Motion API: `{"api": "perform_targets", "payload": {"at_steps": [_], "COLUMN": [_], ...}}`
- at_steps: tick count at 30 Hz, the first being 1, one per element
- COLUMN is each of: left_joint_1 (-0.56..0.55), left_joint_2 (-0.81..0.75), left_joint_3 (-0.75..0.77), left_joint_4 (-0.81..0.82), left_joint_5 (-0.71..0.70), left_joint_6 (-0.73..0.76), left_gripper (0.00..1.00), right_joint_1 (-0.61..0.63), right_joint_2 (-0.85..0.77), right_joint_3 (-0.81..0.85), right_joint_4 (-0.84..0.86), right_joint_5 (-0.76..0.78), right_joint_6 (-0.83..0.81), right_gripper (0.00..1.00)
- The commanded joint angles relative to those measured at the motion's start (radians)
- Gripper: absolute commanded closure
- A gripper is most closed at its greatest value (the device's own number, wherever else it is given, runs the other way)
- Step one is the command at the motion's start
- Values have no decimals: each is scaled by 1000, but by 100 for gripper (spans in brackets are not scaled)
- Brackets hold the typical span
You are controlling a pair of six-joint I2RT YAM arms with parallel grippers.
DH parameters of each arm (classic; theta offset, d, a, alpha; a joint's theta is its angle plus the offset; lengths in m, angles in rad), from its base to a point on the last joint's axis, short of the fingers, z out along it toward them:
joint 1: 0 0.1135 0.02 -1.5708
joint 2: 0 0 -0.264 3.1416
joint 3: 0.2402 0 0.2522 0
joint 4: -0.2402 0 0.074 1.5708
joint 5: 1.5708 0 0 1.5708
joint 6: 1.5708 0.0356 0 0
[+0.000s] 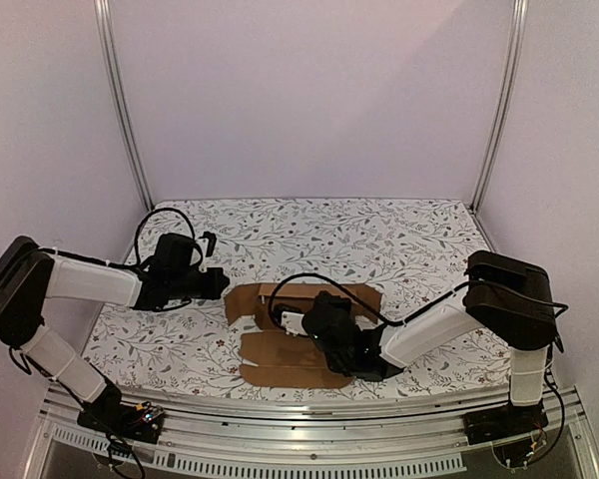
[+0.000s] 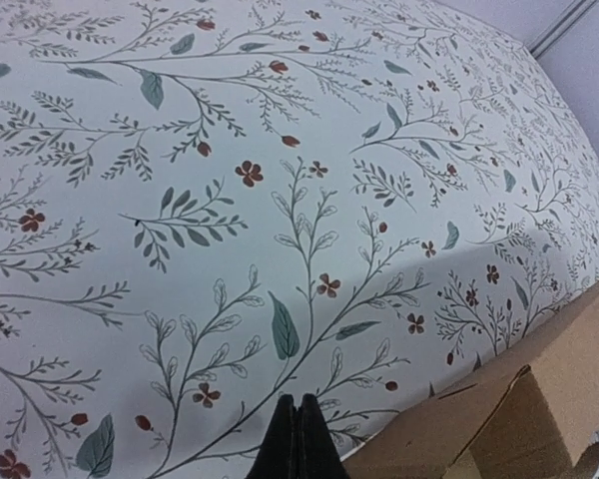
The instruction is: Fold the paper box
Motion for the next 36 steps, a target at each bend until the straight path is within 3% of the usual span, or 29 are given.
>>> {"api": "perform_targets", "payload": {"at_steps": [1, 8, 14, 36], "left_joint_1": [29, 29, 26, -115], "left_joint_2": [85, 93, 54, -32], "left_joint_3": [52, 40, -12, -120], "left_joint_4": [105, 111, 105, 96], "left_joint_5": [227, 341, 358, 272], "left_joint_6": [28, 20, -5, -71], "left_gripper": [100, 100, 100, 100], "right_joint_1": [-5, -5, -5, 10], "right_joint_2": [-10, -4, 0, 13], "right_joint_3": [-4, 9, 18, 13], "right_joint_4": [-75, -89, -93, -106], "right_joint_5": [-18, -17, -21, -16], "right_joint_6": [23, 29, 34, 59], "right_gripper": [100, 100, 100, 100]}}
